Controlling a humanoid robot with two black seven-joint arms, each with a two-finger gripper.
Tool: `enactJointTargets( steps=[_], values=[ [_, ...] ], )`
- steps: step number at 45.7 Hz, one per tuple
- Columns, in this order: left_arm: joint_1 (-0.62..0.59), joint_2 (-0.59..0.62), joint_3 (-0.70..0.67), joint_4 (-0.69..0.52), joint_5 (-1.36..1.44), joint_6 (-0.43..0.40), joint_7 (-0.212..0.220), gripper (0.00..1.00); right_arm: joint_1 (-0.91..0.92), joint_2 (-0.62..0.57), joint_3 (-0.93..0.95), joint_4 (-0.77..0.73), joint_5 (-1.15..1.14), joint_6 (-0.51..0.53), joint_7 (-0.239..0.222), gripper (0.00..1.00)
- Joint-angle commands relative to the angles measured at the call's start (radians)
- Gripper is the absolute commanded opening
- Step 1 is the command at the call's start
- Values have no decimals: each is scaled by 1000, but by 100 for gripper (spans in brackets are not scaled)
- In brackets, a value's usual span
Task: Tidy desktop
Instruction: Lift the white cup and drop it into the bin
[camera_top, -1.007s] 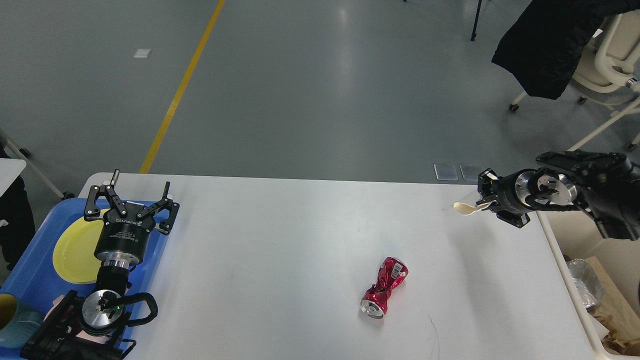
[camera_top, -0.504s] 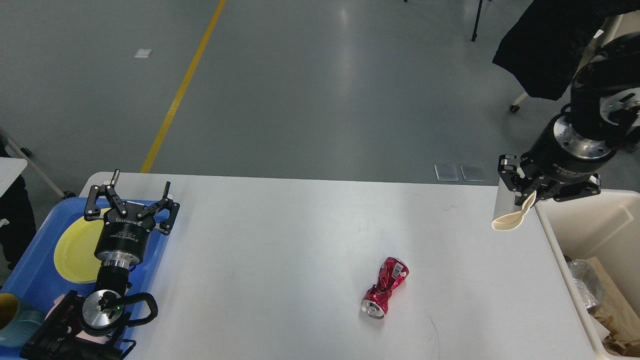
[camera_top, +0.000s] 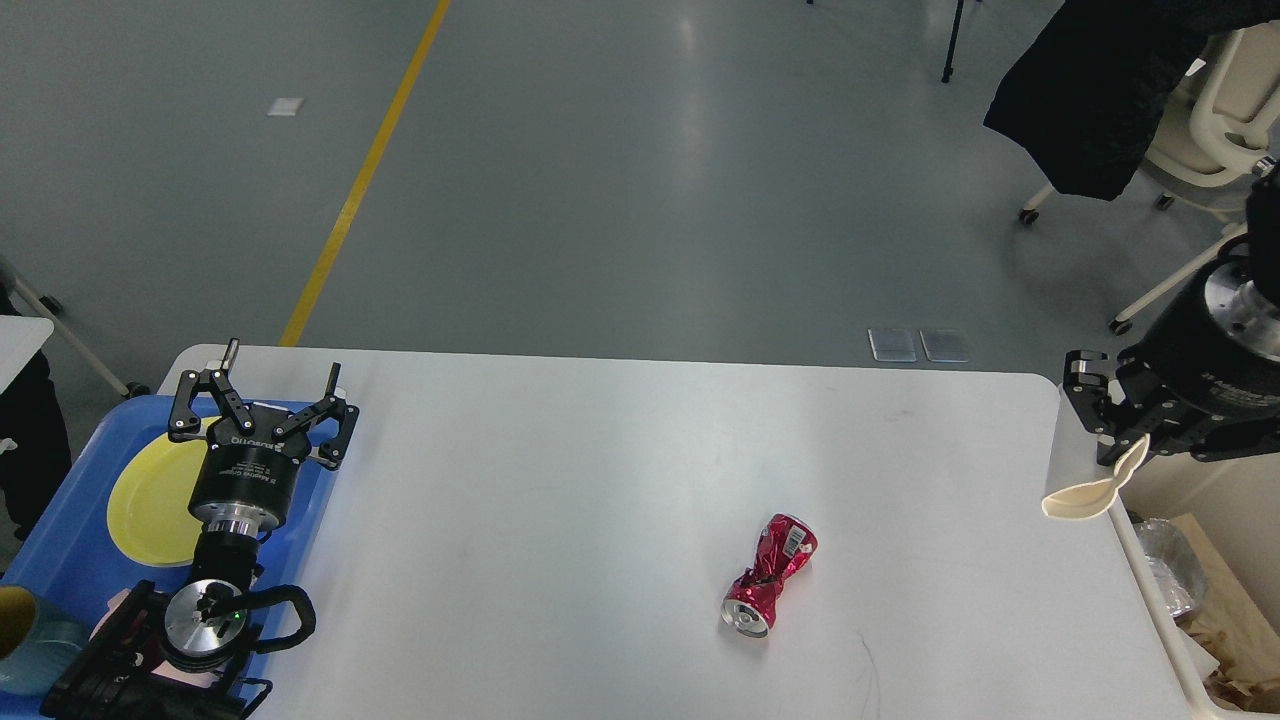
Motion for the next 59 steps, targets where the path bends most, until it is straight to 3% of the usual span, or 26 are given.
enactJointTargets(
  steps=[1, 7, 18, 30, 35, 40, 46, 51, 59],
  values=[
    [0, 0, 0, 0, 0, 0, 1, 96, -22, -66, -42, -29, 2, -81, -2, 0],
    [0, 0, 0, 0, 1, 0, 1, 96, -135, -201, -81, -132, -14, -152, -8, 0],
    [0, 0, 0, 0, 1, 0, -1, 96, -534, -375, -47, -497, -15, -199, -3, 0],
    [0, 0, 0, 0, 0, 0, -1, 96, -1101, -416, 278, -900, -12, -256, 2, 0],
    [0, 0, 0, 0, 1, 0, -1, 96, -1327, -392, 440, -1112, -12, -262, 5, 0],
    [0, 0, 0, 0, 0, 0, -1, 96, -1579, -292, 602, -1354, -14, -291, 8, 0],
    [0, 0, 0, 0, 0, 0, -1, 96, -1743, -170, 659, -1591, -12, -300, 17, 0],
    [0, 0, 0, 0, 1, 0, -1, 96, -1815, -104, 662, -1666, -12, -339, 25, 0],
    [0, 0, 0, 0, 0, 0, -1, 96, -1870, -51, 663, -1668, -9, -466, 25, 0]
  ],
)
